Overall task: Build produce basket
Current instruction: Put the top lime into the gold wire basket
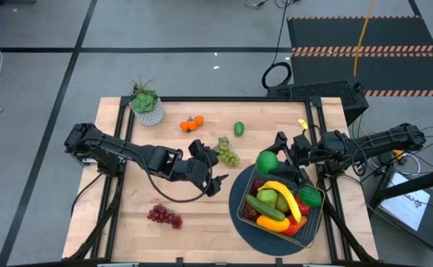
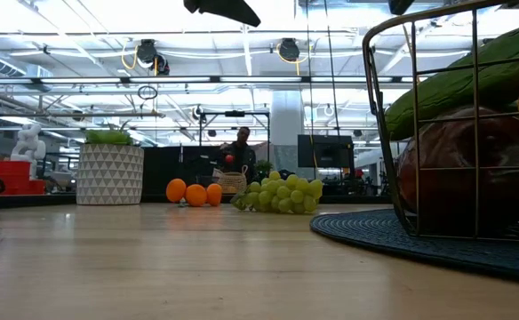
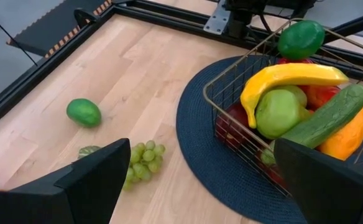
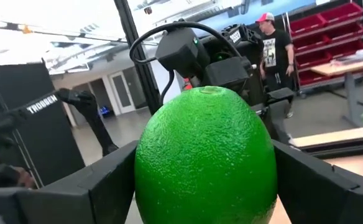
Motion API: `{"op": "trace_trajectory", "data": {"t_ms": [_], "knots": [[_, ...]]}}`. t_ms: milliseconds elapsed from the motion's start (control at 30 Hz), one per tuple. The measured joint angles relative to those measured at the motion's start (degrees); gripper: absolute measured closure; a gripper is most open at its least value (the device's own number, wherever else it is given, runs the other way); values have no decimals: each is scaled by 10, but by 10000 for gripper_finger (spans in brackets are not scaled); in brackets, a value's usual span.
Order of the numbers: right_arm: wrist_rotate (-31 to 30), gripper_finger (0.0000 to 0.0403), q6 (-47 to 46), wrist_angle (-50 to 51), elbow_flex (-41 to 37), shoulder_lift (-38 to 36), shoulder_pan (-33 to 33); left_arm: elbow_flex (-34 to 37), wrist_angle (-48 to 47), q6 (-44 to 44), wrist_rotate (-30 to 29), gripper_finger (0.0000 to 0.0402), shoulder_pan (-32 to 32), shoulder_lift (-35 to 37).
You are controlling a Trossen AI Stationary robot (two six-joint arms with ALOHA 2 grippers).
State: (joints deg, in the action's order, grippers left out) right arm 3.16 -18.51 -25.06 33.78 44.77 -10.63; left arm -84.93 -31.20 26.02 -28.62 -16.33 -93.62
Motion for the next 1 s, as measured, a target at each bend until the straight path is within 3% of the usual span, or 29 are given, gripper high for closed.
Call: {"op": "trace_trajectory", "data": {"t_ms": [500,767,900,1000], "knots": [[0,83,228,24,0,0,0,0,18,-7,0,5,-2,0],[-7,83,331,92,0,0,0,0,19,-10,0,5,-2,0],[-50,83,346,111,0,0,0,0,19,-9,0,5,-2,0],[-65,83,296,113,0,0,0,0,19,-9,0,5,-2,0]]}}
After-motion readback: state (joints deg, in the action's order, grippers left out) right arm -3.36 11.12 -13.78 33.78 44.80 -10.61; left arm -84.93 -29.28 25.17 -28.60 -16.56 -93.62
